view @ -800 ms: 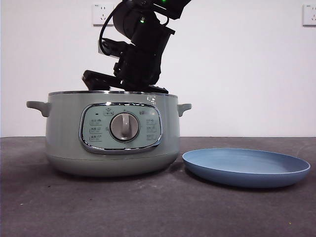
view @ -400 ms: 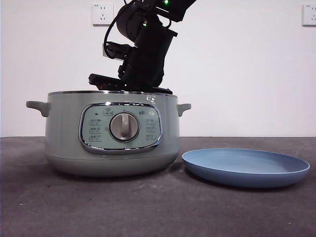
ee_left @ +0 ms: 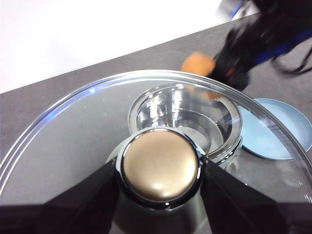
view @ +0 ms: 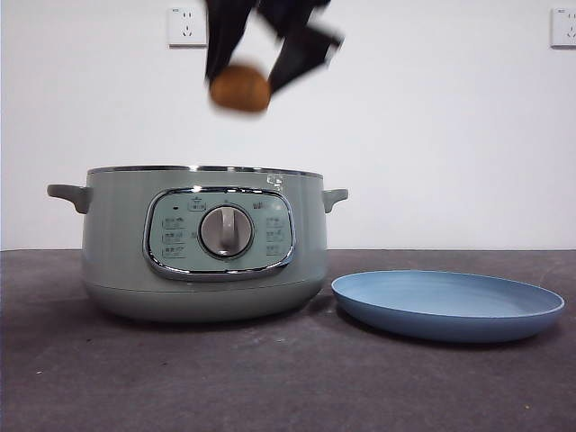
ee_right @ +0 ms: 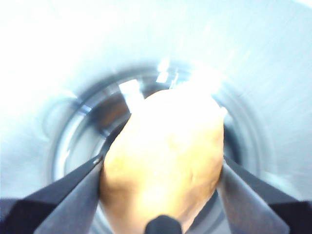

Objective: Take the potato out from the steamer,put the potato on the plate,close the lid

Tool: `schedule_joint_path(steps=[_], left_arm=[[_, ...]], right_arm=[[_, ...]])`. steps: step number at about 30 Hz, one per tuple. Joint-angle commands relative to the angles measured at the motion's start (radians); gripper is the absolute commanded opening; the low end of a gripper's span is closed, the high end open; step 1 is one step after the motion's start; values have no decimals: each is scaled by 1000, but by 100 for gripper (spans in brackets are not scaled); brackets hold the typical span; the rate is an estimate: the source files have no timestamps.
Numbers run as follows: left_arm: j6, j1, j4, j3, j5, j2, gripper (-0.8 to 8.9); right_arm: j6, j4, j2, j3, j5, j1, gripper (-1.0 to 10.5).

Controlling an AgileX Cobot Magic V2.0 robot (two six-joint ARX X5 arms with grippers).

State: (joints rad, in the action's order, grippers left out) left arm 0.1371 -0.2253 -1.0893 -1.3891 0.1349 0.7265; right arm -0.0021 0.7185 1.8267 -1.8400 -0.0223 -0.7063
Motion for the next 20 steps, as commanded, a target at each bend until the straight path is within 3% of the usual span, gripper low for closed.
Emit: schedule_joint_path(steps=[1, 12, 20], left_arm=[[-2, 3, 58, -18, 10, 5, -9], [4, 2, 86, -18, 58, 52, -9], [6, 2, 127, -18, 109, 89, -9]], right_arm=[[-16, 51, -53, 3, 7, 27, -17], [-51, 313, -167, 18, -3, 221, -17], [-47, 208, -167, 232, -5, 291, -17]])
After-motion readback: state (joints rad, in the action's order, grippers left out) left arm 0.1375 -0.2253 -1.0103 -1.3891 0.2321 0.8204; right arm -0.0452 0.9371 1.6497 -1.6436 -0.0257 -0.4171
